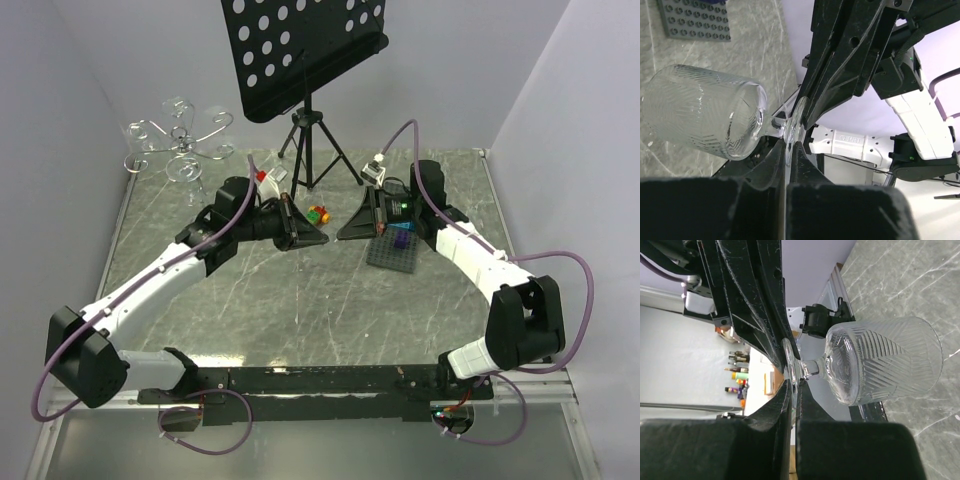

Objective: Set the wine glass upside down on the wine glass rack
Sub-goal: Turn the wine glass upside down at the wine rack.

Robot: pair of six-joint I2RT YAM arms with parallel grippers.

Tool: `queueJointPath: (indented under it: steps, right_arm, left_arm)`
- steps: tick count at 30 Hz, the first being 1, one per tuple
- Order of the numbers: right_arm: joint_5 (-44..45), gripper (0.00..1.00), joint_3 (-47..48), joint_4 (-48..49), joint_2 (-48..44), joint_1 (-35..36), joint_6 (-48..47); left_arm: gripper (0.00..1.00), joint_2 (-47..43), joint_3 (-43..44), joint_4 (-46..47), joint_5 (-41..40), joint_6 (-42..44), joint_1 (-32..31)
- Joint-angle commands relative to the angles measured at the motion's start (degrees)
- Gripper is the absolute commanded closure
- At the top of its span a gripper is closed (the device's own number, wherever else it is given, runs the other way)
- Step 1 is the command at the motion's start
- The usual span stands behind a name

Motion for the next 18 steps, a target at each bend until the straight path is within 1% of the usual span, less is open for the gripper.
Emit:
queueJointPath:
  steps: [1,4,6,8,10,11,13,18]
  right_arm:
    - [-0.73,1.0,3.58,-0.94,-0.54,1.17,-2.0]
    - [-0.99,0.99,3.84,-1.2,-0.72,1.44,-2.71]
    - [-1.51,0.83,3.84,-0.5,-1.07,1.44,-2.97]
    - [-2.13,0.57,3.58,0.81,-1.68,1.44,-2.54]
    - [-3.18,0.21,3.66,1.78,-2.56,1.44,-3.23]
    - [-3.62,0.0,4.1,1.44,-2.91,1.44,-4.28]
    - [-4.59,0.0,5.15,-1.18,-3.88,1.26,-7.96]
    - [-3.28,0.0,9.37,-19.71,-5.2,0.56,-25.61]
  left_arm:
    - [0.99,0.88,3.8,-3.92,-0.96,2.54,-0.66]
    - [0.99,0.36,4.33,-4.98,-1.31,2.45,-0.74]
    - [0.99,-0.61,4.86,-5.85,-1.75,2.98,-0.74]
    - [0.99,-1.75,4.86,-6.99,-2.01,3.59,-0.74]
    - [0.99,-3.41,4.07,-7.96,-1.66,3.68,-0.66]
    - [0.99,-4.38,3.64,-8.49,-1.66,3.77,-0.74]
    - [0.99,-6.4,2.32,-9.37,-1.49,3.42,-0.66]
    - [0.99,-12.03,-0.41,-13.06,-1.13,2.72,1.19]
